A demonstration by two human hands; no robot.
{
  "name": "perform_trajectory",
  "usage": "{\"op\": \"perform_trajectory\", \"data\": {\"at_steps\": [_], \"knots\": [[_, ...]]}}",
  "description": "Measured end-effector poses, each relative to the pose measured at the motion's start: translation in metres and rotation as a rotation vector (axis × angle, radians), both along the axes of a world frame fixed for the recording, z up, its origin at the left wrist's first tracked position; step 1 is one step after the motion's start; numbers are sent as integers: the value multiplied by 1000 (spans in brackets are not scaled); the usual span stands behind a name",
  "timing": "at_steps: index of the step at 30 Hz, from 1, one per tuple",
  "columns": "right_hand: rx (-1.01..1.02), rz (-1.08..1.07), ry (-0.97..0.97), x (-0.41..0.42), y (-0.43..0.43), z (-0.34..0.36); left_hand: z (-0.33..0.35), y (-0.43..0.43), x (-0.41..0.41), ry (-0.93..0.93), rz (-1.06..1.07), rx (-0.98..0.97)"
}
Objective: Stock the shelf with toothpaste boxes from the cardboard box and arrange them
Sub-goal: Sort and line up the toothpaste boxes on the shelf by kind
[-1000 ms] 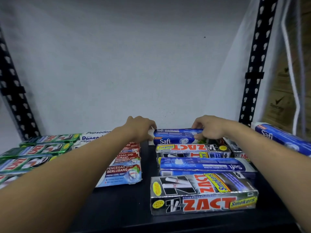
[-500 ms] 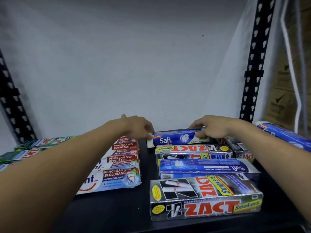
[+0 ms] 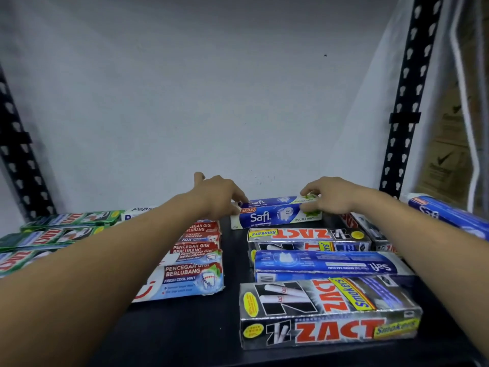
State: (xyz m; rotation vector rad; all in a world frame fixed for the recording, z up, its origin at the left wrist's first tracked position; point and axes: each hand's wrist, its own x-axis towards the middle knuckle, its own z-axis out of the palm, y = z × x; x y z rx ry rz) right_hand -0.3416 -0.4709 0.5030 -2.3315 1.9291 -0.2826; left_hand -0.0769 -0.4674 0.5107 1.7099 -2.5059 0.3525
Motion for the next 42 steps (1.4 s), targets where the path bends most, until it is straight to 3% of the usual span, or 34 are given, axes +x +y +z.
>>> {"op": "perform_trajectory", "data": {"at_steps": [8, 24, 42], "knots": [[-73, -40, 141, 8, -3, -10, 2, -10, 5, 18, 41, -75], [-95, -74, 72, 17, -14, -14, -2, -27, 19, 60, 152, -84], [19, -32, 12, 12, -16, -15, 0, -21, 21, 61, 164, -27]]}}
